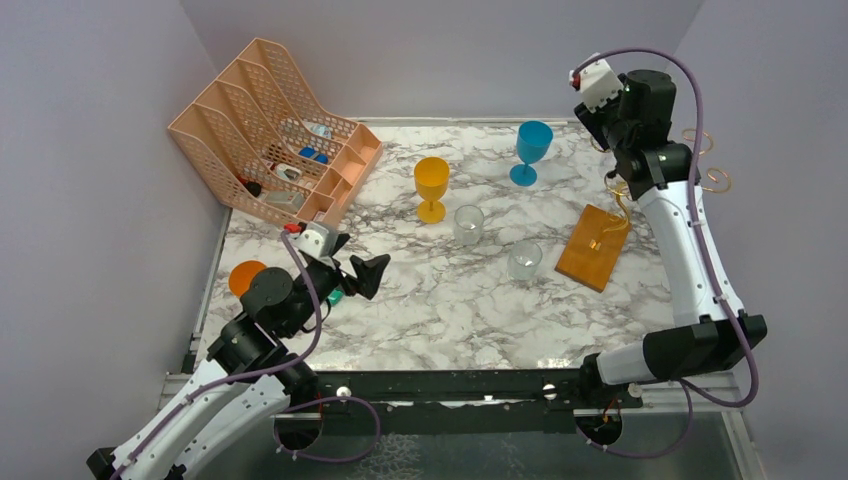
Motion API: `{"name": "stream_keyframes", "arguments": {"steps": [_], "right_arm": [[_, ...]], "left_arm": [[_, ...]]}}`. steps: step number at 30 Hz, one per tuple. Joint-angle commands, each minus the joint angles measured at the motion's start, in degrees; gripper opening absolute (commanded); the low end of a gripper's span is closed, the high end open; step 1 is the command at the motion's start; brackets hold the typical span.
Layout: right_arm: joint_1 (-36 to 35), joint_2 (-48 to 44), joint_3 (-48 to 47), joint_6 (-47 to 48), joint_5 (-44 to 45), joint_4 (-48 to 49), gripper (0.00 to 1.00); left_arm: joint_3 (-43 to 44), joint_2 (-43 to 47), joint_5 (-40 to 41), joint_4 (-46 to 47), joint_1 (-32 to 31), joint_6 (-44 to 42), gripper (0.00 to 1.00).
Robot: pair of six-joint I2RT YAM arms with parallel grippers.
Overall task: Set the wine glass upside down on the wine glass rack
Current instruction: Turn the wine glass upside down at the wine rack, then pick up the wine glass at the center of the board.
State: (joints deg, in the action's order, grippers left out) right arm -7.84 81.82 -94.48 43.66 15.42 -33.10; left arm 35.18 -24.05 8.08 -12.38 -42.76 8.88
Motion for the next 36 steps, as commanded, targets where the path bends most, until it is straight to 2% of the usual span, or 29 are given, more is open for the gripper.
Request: {"name": "stream_keyframes", "arguments": {"steps": [1,4,5,10,14,21,25,29,32,36], "right_arm": [[-0.3,-3.5,-2.5,-9.2,-9.3,0.5,0.65],[-0.3,-5.7,-1.4,-17.6,-13.8,2.2,0.97],[-0.3,-6.6,-0.6,-20.7,-15.5,3.1,1.00],[-0.3,-12.1,3.7,-33.6,-19.6,6.3,1.00],[-0.3,-15.8,5.9,-46.1,-21.7,4.7,0.99],[-0.3,-24.8,18.1,-61.3,-36.0,5.3,1.00],[-0.3,-29.7,24.4,-65.9,-44.2,5.8,0.99],[-0.3,-32.6,26.5,-67.5,-47.7,2.5,1.00],[-0.3,-35.1,30.0,-68.2,-51.6,3.1,0.99],[-0.3,-39.9,35.8,-67.9,-51.8,6.1,0.99]], "left_arm": [[-0.5,-0.7,0.3,1.6,0.1,-0.6,0.99],[-0.5,-1.2,1.3,1.5,0.1,-0.5,0.99],[-0.5,-1.5,1.6,1.6,0.1,-0.5,0.99],[1.1,-3.6,6.5,-0.4,0.1,1.6,0.99],[4.9,-5.9,16.3,-4.8,0.1,6.4,0.99],[17.6,-13.6,27.8,-16.0,0.1,8.3,0.99],[22.6,-17.2,33.6,-22.3,0.1,9.1,0.99],[25.1,-20.8,37.4,-28.2,0.1,13.3,0.93],[24.5,-22.6,38.0,-29.7,0.1,15.9,0.90],[24.3,-25.2,40.8,-30.4,0.3,17.3,0.87]]}}
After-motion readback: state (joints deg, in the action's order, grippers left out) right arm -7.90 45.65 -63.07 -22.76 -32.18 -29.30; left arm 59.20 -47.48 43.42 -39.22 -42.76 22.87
